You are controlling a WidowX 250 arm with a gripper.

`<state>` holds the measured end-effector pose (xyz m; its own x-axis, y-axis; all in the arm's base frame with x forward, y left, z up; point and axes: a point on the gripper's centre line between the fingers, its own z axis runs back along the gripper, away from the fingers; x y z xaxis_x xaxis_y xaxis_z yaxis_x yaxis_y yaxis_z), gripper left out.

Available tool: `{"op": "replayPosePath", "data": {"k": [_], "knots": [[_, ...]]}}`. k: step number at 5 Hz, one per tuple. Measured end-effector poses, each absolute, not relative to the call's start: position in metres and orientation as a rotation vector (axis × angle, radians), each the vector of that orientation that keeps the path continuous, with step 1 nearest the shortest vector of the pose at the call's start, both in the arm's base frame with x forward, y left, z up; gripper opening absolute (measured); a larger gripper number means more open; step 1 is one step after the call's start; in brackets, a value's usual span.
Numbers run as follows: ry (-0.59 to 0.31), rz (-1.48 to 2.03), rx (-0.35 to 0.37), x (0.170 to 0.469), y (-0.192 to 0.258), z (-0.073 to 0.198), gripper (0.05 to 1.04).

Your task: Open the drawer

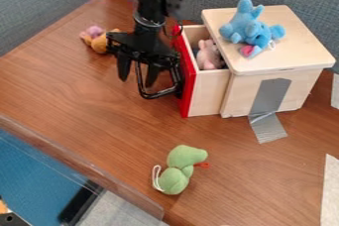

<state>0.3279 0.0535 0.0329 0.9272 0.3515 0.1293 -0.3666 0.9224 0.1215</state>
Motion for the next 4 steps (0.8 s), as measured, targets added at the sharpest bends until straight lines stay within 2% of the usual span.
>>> {"op": "replayPosePath", "data": {"k": [1,2,3,4], "knots": [[-0.095,0.354,0.144,0.33,0.054,0.021,0.991],[-0.085,0.343,0.14,0.329,0.054,0.021,0.994],[-0.07,0.374,0.132,0.326,0.059,0.021,0.937],[-0.037,0.404,0.148,0.316,0.062,0.017,0.657]]}}
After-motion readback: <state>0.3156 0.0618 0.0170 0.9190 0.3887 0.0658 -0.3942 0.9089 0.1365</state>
